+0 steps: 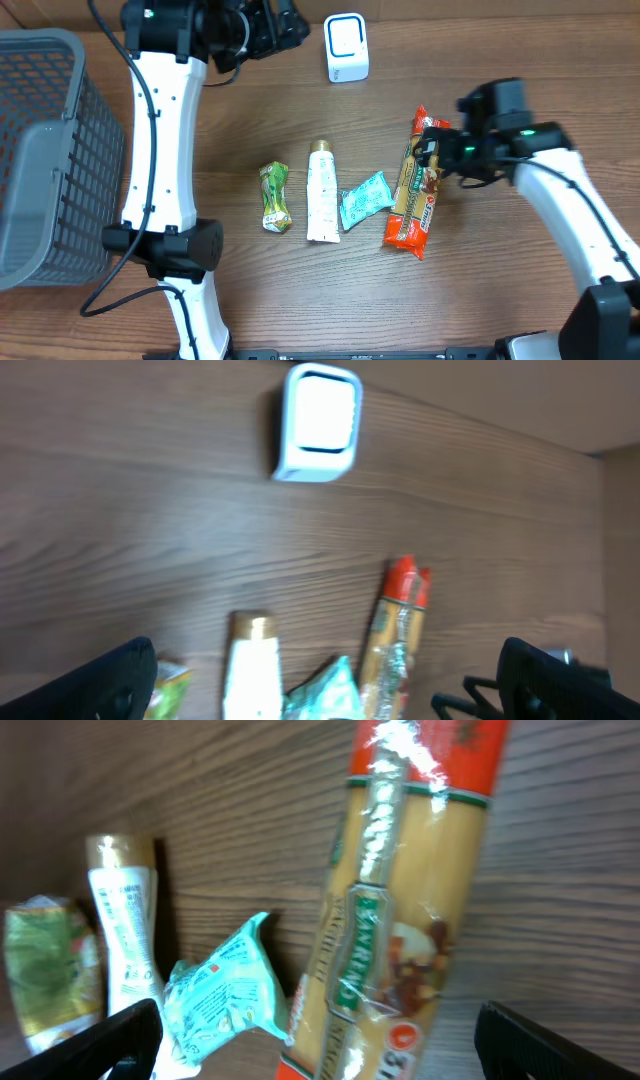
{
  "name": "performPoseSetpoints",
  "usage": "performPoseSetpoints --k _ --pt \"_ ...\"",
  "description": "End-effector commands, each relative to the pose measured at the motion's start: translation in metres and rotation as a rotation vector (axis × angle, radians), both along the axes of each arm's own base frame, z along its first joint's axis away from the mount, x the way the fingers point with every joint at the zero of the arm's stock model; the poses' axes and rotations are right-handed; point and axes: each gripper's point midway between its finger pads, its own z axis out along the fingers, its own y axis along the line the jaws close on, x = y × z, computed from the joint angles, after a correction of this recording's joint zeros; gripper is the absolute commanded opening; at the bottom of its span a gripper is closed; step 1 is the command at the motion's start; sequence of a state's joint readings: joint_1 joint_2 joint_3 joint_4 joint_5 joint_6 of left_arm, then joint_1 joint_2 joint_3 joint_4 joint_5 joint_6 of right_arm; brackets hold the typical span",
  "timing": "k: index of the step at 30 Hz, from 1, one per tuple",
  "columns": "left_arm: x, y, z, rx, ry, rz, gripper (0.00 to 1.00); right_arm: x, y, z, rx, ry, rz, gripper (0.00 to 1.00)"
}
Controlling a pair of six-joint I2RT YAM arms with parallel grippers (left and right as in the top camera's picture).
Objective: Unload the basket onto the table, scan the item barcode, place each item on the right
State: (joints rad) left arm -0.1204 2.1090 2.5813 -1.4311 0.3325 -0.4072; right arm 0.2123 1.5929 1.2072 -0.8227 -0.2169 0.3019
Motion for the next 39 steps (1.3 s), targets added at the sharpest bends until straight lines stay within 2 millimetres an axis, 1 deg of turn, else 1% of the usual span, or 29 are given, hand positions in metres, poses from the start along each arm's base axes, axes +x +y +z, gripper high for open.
performPoseSetpoints --k 1,3,6,7,9,13,16,19,23,25,27,28,29,31,32,35,39 --pt "0.007 0.037 -0.008 0.080 0.004 0.071 1.00 0.010 -0.003 -0.013 -0.158 -0.012 -0.071 1.00" --pt "0.008 0.058 -0.012 0.141 0.015 0.129 1.00 0.009 0.008 -0.029 -0.185 0.022 -0.039 1.00" --pt "0.005 0.084 -0.018 0.242 0.037 0.204 1.00 0.003 0.018 -0.054 -0.210 0.086 -0.003 1.00" --pt "0.001 0.095 -0.021 0.294 0.053 0.233 1.00 -0.003 0.021 -0.069 -0.226 0.132 -0.006 1.00" --pt "-0.002 0.099 -0.023 0.317 0.066 0.243 0.99 -0.007 0.021 -0.076 -0.239 0.158 -0.003 1.00" --pt "-0.004 0.088 -0.027 0.304 0.079 0.201 1.00 -0.008 0.021 -0.077 -0.241 0.166 -0.002 1.00" --pt "-0.003 0.069 -0.036 0.275 0.087 0.112 1.00 -0.003 0.014 -0.072 -0.230 0.175 -0.057 1.00" --pt "-0.005 0.044 -0.052 0.234 0.126 0.046 1.00 0.009 -0.001 -0.052 -0.215 0.162 -0.115 1.00" --pt "-0.014 -0.006 -0.081 0.168 0.183 -0.078 1.00 0.034 -0.037 -0.007 -0.179 0.088 -0.227 1.00" --pt "-0.019 -0.037 -0.097 0.132 0.203 -0.152 1.00 0.045 -0.059 0.015 -0.161 0.042 -0.290 1.00" --pt "-0.026 -0.067 -0.113 0.105 0.215 -0.224 1.00 0.051 -0.082 0.030 -0.150 0.009 -0.349 1.00" --pt "-0.031 -0.083 -0.122 0.096 0.215 -0.275 1.00 0.052 -0.091 0.035 -0.146 0.002 -0.373 1.00" --pt "-0.037 -0.099 -0.130 0.086 0.210 -0.337 1.00 0.052 -0.104 0.039 -0.139 -0.002 -0.404 1.00" --pt "-0.051 -0.129 -0.143 0.069 0.188 -0.485 1.00 0.050 -0.124 0.040 -0.137 0.008 -0.452 1.00" --pt "-0.067 -0.150 -0.156 0.085 0.155 -0.638 1.00 0.045 -0.141 0.037 -0.136 0.031 -0.490 1.00" --pt "-0.084 -0.165 -0.170 0.143 0.136 -0.761 1.00 0.037 -0.162 0.035 -0.141 0.061 -0.539 1.00" --pt "-0.095 -0.179 -0.172 0.170 0.091 -0.872 1.00 0.034 -0.176 0.034 -0.141 0.069 -0.575 1.00"
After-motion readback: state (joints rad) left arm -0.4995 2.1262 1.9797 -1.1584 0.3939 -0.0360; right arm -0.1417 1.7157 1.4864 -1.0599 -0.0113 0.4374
